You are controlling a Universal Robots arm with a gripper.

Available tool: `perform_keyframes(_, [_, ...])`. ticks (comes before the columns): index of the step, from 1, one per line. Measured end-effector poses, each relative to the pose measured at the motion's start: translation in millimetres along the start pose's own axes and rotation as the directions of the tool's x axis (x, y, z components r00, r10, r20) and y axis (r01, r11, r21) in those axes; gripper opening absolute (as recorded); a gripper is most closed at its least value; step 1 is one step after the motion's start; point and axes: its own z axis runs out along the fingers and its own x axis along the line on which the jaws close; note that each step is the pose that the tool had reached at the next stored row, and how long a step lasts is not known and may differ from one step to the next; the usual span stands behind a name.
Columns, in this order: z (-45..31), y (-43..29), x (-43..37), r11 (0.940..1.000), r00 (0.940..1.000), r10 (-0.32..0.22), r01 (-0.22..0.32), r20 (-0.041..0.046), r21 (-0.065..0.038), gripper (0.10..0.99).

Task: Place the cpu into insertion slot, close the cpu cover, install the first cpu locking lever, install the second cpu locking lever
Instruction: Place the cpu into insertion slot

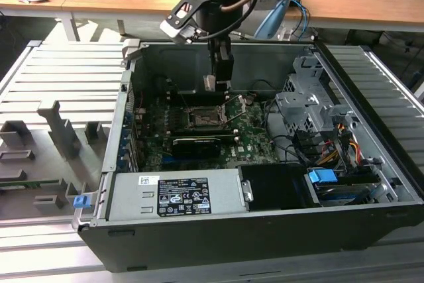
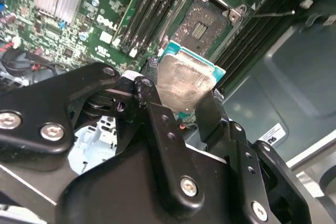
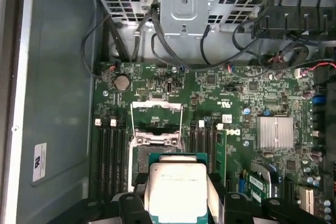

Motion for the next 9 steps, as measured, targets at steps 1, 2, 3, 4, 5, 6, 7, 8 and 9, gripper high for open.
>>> perform_keyframes(1, [1.7,-0.2,0.0,0.9999,0.9999,-0.013,0.013,-0.0012,0.0,0.525])
perform_keyframes(2, [3.6,-0.7,0.1,0.9998,0.9998,-0.022,0.022,-0.0019,0.0,0.525])
perform_keyframes(3, [6.3,-2.0,0.5,0.9997,0.9997,-0.025,0.025,-0.0022,0.0,0.525])
perform_keyframes(4, [8.6,-4.3,1.0,0.9997,0.9997,-0.025,0.025,-0.0022,0.001,0.525])
perform_keyframes(5, [10.5,-6.3,1.4,0.9997,0.9997,-0.025,0.025,-0.0022,0.0,0.525])
perform_keyframes(6, [12.0,-8.0,1.7,0.9997,0.9997,-0.025,0.025,-0.0022,0.001,0.525])
perform_keyframes(7, [13.7,-9.9,2.0,0.9997,0.9997,-0.025,0.025,-0.0022,0.001,0.525])
perform_keyframes(8, [15.5,-11.0,2.5,0.9997,0.9997,-0.025,0.025,-0.0022,0.0,0.525])
perform_keyframes(9, [17.2,-11.3,3.6,0.9997,0.9997,-0.025,0.025,-0.002,0.001,0.525])
